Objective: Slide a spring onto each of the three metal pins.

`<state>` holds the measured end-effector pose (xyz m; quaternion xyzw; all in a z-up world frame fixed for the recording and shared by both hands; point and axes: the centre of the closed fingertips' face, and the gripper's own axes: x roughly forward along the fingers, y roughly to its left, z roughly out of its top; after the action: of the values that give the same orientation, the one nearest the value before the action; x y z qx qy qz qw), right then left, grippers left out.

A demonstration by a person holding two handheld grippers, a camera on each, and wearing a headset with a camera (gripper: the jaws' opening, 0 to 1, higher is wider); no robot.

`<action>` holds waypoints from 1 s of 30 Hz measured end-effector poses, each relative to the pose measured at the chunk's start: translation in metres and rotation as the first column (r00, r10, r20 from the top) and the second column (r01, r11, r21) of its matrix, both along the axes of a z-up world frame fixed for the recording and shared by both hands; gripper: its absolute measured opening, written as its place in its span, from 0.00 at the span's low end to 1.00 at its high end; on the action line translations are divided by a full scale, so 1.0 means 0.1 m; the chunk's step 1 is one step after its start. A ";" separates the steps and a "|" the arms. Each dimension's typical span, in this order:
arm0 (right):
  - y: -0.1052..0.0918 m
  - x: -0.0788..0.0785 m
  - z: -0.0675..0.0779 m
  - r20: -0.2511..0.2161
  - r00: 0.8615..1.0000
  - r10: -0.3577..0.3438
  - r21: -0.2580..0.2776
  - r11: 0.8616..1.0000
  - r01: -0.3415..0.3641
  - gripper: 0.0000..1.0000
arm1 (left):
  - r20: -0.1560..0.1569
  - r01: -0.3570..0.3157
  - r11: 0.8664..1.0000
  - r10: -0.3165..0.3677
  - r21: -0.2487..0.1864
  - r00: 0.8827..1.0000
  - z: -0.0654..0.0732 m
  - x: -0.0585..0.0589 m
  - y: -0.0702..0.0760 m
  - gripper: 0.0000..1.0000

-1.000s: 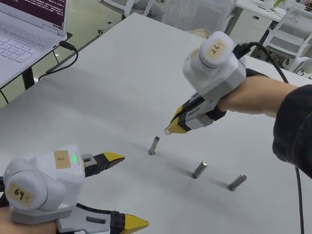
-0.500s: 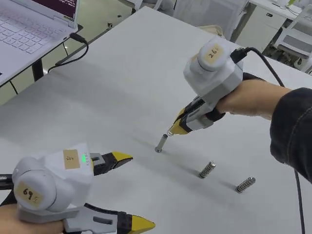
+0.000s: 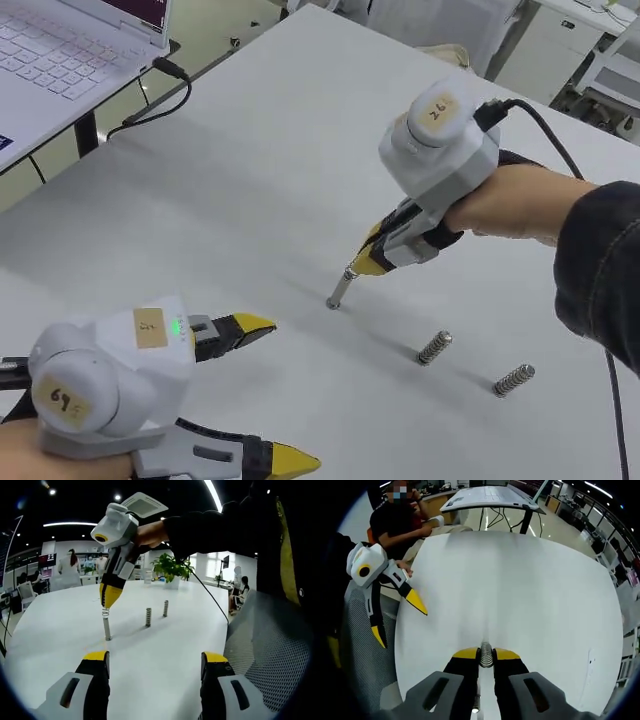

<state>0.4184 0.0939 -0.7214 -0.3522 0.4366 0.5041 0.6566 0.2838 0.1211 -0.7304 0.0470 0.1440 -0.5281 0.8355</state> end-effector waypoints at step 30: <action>0.04 -0.03 -0.29 -0.050 0.999 0.013 -0.061 0.998 -0.016 0.08 | -0.015 -0.019 1.000 0.019 -0.005 1.000 -0.05 0.03 0.07 0.68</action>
<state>0.4152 0.0978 -0.7502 -0.3629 0.4656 0.5037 0.6307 0.2868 0.1279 -0.7356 0.0397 0.1493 -0.5210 0.8395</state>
